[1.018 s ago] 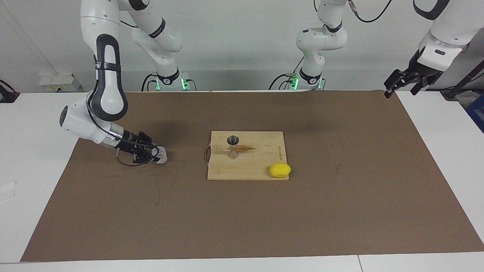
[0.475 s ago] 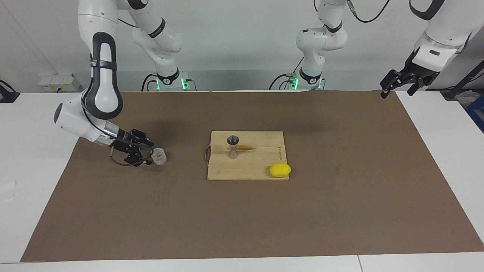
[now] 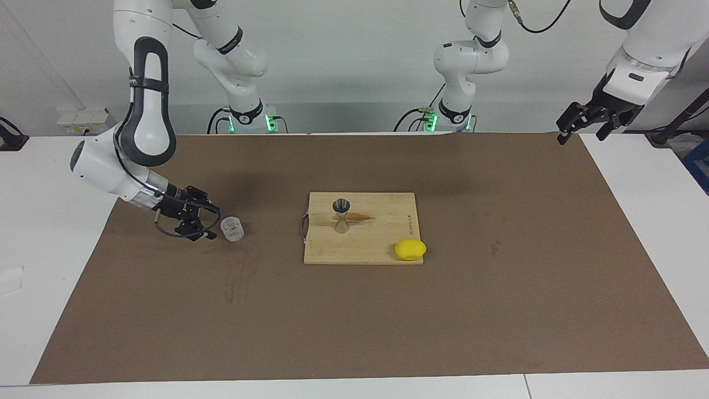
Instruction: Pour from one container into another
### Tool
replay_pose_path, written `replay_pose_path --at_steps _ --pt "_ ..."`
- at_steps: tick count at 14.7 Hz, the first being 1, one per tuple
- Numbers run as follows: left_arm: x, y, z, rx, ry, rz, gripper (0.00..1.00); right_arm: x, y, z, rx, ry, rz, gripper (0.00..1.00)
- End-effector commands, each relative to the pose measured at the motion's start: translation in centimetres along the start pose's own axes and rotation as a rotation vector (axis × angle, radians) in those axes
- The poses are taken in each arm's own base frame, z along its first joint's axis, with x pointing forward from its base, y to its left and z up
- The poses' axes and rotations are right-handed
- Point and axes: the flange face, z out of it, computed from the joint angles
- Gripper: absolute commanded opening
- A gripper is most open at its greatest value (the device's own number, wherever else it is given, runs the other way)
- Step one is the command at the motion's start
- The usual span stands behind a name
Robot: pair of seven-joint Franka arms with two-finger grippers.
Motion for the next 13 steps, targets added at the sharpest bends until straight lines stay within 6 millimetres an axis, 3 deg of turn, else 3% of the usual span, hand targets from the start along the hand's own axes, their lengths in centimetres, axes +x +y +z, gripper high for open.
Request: replay_pose_path --at_steps 1,4,7,11,13 --pt "-0.7 0.0 -0.3 0.009 0.012 -0.014 1.00 -2.3 -1.5 -1.4 -0.075 0.066 -0.280 1.00" --pt "-0.6 -0.3 -0.3 0.009 0.011 -0.019 1.00 -4.9 -3.3 -3.6 -0.122 0.141 -0.520 1.00" --pt "-0.7 -0.4 -0.3 0.009 0.014 -0.020 1.00 -9.3 -7.0 -7.6 -0.214 0.287 -0.704 1.00" --pt "-0.7 -0.4 -0.3 0.009 0.012 -0.020 1.00 -12.5 -9.4 -14.0 -0.296 0.319 -0.762 1.00" --pt "-0.7 -0.3 -0.3 0.009 0.012 -0.019 1.00 -14.0 -9.8 -15.5 -0.314 0.314 -0.774 1.00"
